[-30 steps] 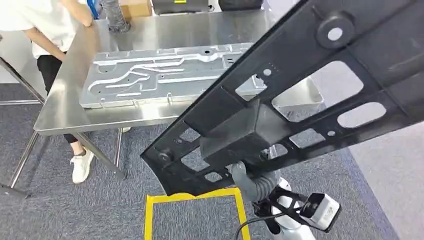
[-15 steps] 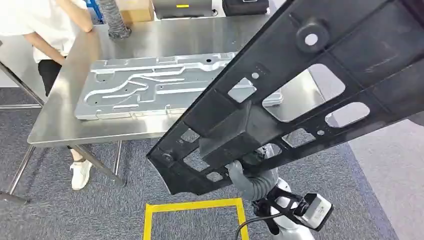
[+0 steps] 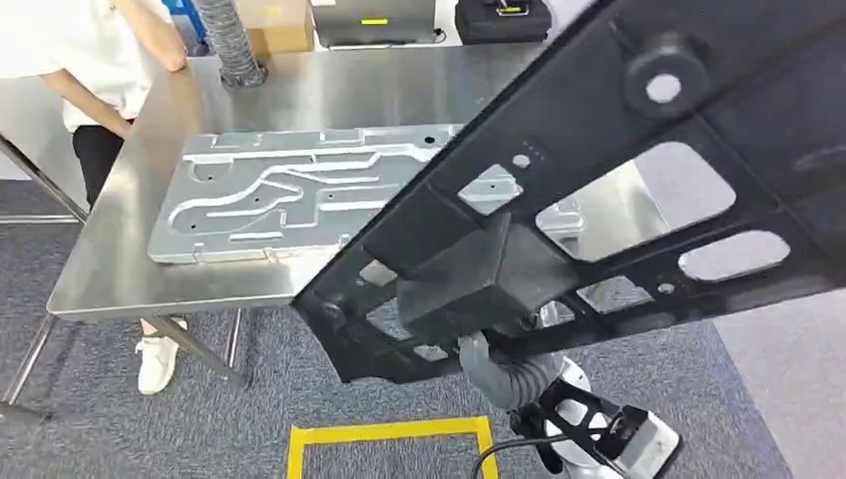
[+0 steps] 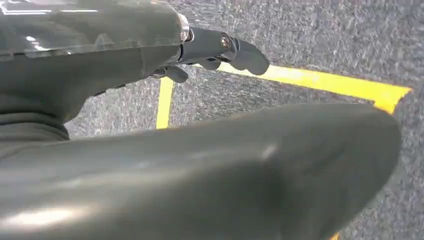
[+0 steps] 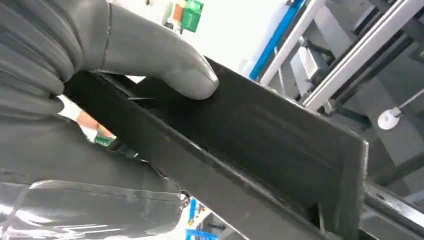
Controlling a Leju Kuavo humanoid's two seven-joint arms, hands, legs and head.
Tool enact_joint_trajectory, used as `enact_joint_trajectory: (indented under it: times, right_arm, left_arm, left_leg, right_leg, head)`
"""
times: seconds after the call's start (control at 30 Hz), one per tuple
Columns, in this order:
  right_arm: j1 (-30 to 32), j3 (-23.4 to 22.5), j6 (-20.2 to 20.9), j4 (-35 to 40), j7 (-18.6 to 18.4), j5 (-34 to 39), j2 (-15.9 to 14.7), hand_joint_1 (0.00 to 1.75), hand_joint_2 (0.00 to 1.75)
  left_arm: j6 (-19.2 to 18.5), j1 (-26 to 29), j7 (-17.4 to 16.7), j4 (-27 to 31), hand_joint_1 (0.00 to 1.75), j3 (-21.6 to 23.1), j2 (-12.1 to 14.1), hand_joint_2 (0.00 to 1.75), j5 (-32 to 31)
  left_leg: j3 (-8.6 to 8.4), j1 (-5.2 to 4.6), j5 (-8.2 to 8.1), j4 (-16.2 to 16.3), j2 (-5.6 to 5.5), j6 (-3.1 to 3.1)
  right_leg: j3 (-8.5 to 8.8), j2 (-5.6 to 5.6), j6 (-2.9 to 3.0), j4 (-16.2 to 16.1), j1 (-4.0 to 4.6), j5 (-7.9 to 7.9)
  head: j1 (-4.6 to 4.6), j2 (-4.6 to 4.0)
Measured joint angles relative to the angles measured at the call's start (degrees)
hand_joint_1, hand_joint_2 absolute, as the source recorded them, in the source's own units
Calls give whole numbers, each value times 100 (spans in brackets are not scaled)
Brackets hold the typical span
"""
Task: Take the parts from the cabinet and place them on the table.
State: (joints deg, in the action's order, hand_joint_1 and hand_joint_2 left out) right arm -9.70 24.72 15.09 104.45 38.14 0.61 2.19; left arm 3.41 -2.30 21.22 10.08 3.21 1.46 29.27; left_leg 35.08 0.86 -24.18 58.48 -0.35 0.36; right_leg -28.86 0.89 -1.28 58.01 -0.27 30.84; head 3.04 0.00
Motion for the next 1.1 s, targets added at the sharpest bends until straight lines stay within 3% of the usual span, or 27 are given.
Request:
enact_joint_trajectory:
  times: [0.03, 0.07, 0.13, 0.17, 0.2, 0.23, 0.3, 0.33, 0.43, 0.47, 0.5, 0.53, 0.57, 0.63, 0.67, 0.7, 0.73, 0.8, 0.83, 0.9, 0.93, 1.0, 1.07, 1.1]
  right_arm:
    - [-21, 0, -31, 33, 0, -2, 0, 175, 175]
    - [-33, 2, -57, 66, 0, -9, 0, 175, 175]
    - [-8, 7, -281, 116, 0, -107, -15, 175, 175]
    - [-4, 4, -506, 138, 0, -195, -37, 175, 175]
    - [-15, -4, -804, 138, -9, -269, -72, 175, 175]
    - [-58, -56, -1040, 121, -20, -282, -122, 175, 175]
    - [-288, -346, -1405, 45, -89, -450, -218, 175, 175]
    - [-489, -504, -1694, -46, -182, -736, -249, 175, 175]
    - [-1117, -1155, -3065, -612, -672, -2326, -346, 175, 175]
    - [-1314, -1317, -3453, -785, -948, -2952, -389, 175, 175]
    - [-1539, -1483, -3772, -1038, -1303, -3651, -446, 175, 175]
    - [-1751, -1578, -3905, -1255, -1548, -4115, -503, 175, 175]
    - [-1945, -1643, -4008, -1489, -1770, -4513, -559, 175, 175]
    - [-2300, -1729, -4072, -2007, -2176, -5239, -698, 175, 175]
    - [-2490, -1731, -4070, -2318, -2467, -5746, -772, 175, 175]
    - [-2675, -1727, -4057, -2660, -2787, -6313, -830, 175, 175]
    - [-2831, -1720, -4024, -2901, -2991, -6701, -864, 175, 175]
    - [-3271, -1613, -3836, -3513, -3305, -7562, -911, 175, 175]
    - [-3520, -1517, -3733, -3848, -3425, -7894, -911, 175, 175]
    - [-3947, -1325, -3544, -4459, -3552, -8294, -909, 175, 175]
    - [-4104, -1230, -3437, -4719, -3545, -8420, -903, 175, 175]
    - [-4537, -1007, -2998, -5417, -3357, -8591, -811, 175, 175]
    - [-4916, -773, -2537, -6090, -3114, -8677, -703, 175, 175]
    - [-5058, -660, -2382, -6431, -3029, -8710, -647, 175, 175]
  left_arm:
    - [0, -6, 5, 2, 0, -2, 0, 0, 2]
    - [0, -16, 5, 0, 0, -9, 0, 0, 6]
    - [0, -18, 20, 0, 0, -37, 4, 0, 28]
    - [-2, -13, 44, 0, 0, -50, 4, 0, 57]
    - [-11, -11, 75, 0, 0, -68, 4, 0, 87]
    - [-15, 7, 98, 0, 0, -100, 4, 0, 102]
    - [-15, 17, 123, 0, 0, -142, -4, 0, 109]
    - [-13, 16, 125, 0, 0, -146, -39, 0, 111]
    - [7, -1, 133, 0, 0, -190, -37, 0, 113]
    - [7, 0, 142, 0, 0, -195, -35, 0, 87]
    - [2, 3, 151, 0, 0, -197, -17, 0, 74]
    - [-22, 4, 162, 0, 0, -199, -24, 0, 54]
    - [-50, -1, 173, 0, 0, -199, -22, 0, 29]
    - [-77, -1, 190, 2, 0, -208, -13, 0, -5]
    - [-96, 0, 199, 2, 0, -212, -11, 0, -31]
    - [-116, 14, 203, 0, 0, -212, -11, 0, -48]
    - [-133, 20, 212, 0, 0, -212, -11, 0, -59]
    - [-155, 14, 223, 0, 0, -212, 2, 0, -110]
    - [-157, 7, 223, 0, 0, -210, 7, 0, -125]
    - [-175, -18, 221, 2, 0, -210, 15, 0, -160]
    - [-179, -26, 221, 2, 0, -210, 18, 0, -164]
    - [-231, -28, 223, 2, 0, -210, 17, 0, -184]
    - [-264, -35, 230, 2, 0, -210, 17, 0, -212]
    - [-275, -52, 234, 2, 0, -210, 17, 0, -217]
  left_leg:
    - [-46, -1, -29, -15, 2, 43]
    - [-73, -3, -52, -15, 4, 77]
    - [-111, -21, -104, -13, 3, 111]
    - [-144, -30, -135, -13, -1, 116]
    - [-190, -39, -169, -13, -8, 117]
    - [-247, -49, -206, -13, -15, 119]
    - [-357, -84, -279, -15, -18, 118]
    - [-367, -101, -304, -13, -12, 101]
    - [-348, -97, -332, -31, -7, 32]
    - [-368, -109, -335, -54, -4, 7]
    - [-382, -119, -376, -35, 2, -18]
    - [-319, -122, -484, 137, 1, -44]
    - [-141, -104, -664, 490, 1, -65]
    - [364, -52, -1025, 1398, 2, -124]
    - [553, -33, -1067, 1701, 3, -155]
    - [608, -9, -966, 1710, 4, -182]
    - [543, 14, -756, 1469, 5, -202]
    - [137, 57, -139, 468, 20, -242]
    - [-14, 66, -71, 109, 30, -247]
    - [13, 22, -100, 92, 8, -135]
    - [22, 22, -103, 88, -4, -109]
    - [2, 22, -73, 42, -4, -23]
    - [-25, 37, -54, 10, -3, 42]
    - [-23, 33, -57, 10, -5, 60]
  right_leg:
    - [-93, -26, -23, 235, -1, 90]
    - [-332, -31, -41, 649, -2, 256]
    - [-983, -35, -69, 1655, -11, 567]
    - [-1220, -37, -70, 1907, -10, 526]
    - [-1273, -37, -59, 1830, -7, 334]
    - [-1205, -37, -34, 1521, -3, 45]
    - [-863, -37, 87, 481, 33, -662]
    - [-780, -39, 166, 187, 77, -734]
    - [-753, -45, 189, 80, 97, -700]
    - [-732, -42, 204, 28, 88, -710]
    - [-657, -58, 215, -78, -8, -753]
    - [-614, -58, 231, -127, -7, -752]
    - [-603, -64, 244, -129, -8, -751]
    - [-603, -78, 254, -122, -7, -734]
    - [-604, -79, 249, -117, -8, -726]
    - [-599, -77, 239, -106, -12, -712]
    - [-595, -75, 219, -87, -24, -695]
    - [-593, -68, 167, -11, -51, -639]
    - [-607, -63, 127, 30, -56, -600]
    - [-679, -39, 55, 73, -21, -619]
    - [-675, -46, 36, 65, -15, -618]
    - [-665, -49, -25, 54, -33, -613]
    - [-825, -82, -53, 402, -52, -379]
    - [-1041, -81, -64, 864, -51, -163]
  head:
    - [0, 0]
    - [0, 0]
    - [0, 0]
    - [0, 0]
    - [0, 0]
    - [0, 0]
    - [0, 0]
    - [0, -2]
    - [0, 0]
    - [0, 0]
    - [0, 0]
    - [0, 0]
    - [0, 0]
    - [0, 0]
    - [0, 0]
    - [0, 0]
    - [0, 0]
    - [0, 0]
    - [0, 0]
    - [2, 0]
    - [0, 0]
    - [0, 0]
    - [0, 0]
    - [0, 0]
